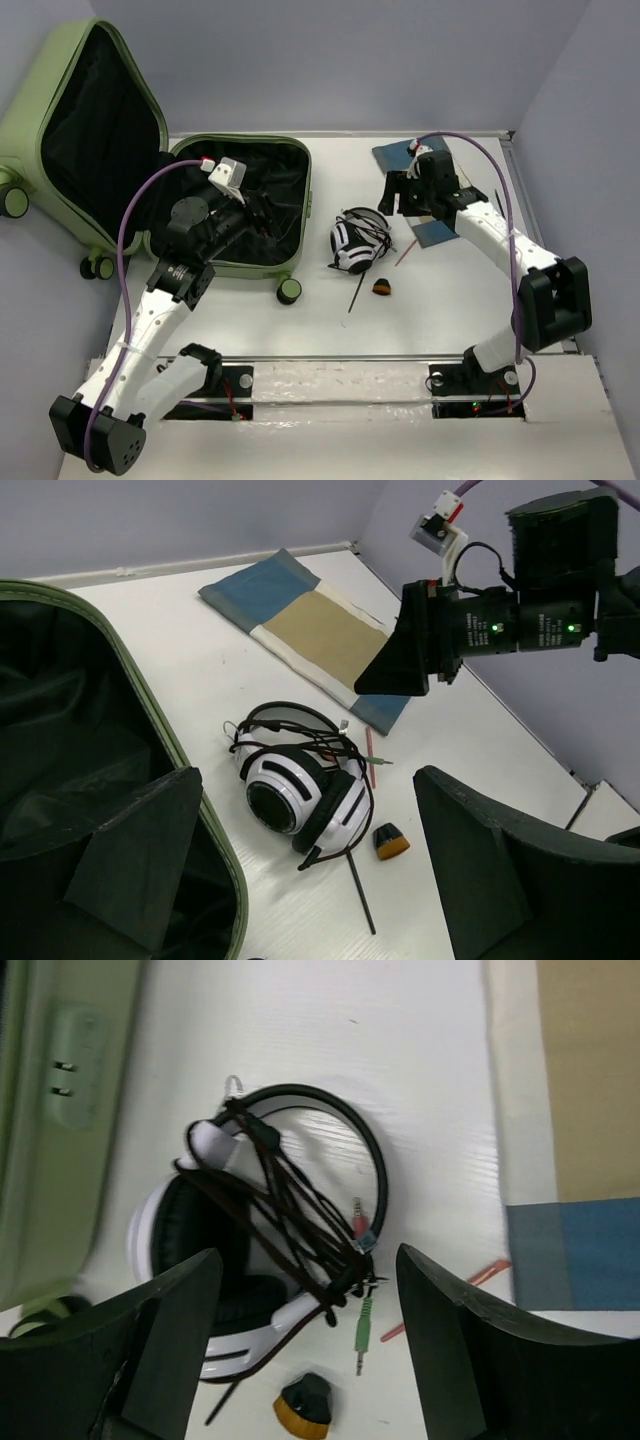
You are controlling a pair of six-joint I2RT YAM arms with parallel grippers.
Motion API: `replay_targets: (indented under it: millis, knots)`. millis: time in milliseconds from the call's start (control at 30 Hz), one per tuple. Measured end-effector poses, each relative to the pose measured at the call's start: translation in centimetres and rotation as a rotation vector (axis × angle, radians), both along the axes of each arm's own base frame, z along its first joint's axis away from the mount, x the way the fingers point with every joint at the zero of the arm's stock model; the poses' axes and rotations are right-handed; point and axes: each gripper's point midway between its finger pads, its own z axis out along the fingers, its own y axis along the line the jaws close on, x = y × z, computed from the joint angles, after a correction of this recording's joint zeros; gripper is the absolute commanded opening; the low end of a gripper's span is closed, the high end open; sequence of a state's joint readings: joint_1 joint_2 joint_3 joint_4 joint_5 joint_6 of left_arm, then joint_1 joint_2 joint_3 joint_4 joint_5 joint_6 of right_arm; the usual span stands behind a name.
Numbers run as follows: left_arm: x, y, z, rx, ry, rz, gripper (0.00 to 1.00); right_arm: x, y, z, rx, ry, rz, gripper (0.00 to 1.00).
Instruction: Pack the luggage
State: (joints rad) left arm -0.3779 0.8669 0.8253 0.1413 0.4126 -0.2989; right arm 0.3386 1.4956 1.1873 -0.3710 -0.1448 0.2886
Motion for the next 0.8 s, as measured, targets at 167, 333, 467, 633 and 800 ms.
replay_targets:
  millis: [167, 333, 467, 633, 800]
  knots:
    - [0.1, 0.2, -0.2, 0.007, 0.003, 0.01, 0.99, 1.1, -0.6, -3.3, -0.084, 0.065, -0.02, 0.72]
    - [0.1, 0.2, -0.3, 0.009, 0.006, 0.01, 0.99, 2.7, -0.5, -5.5, -0.132, 0.11, -0.023, 0.66]
    - [0.1, 0.2, -0.3, 0.009, 0.006, 0.01, 0.99, 4.2, -0.2, -7.7, -0.158, 0.145, -0.02, 0.58]
    - [0.1, 0.1, -0.3, 0.009, 0.006, 0.009, 0.99, 4.9, 0.0, -10.9, -0.187, 0.207, -0.018, 0.5]
    - [0.1, 0.1, -0.3, 0.009, 0.006, 0.007, 0.99, 5.1, 0.0, -13.1, -0.205, 0.247, -0.018, 0.38]
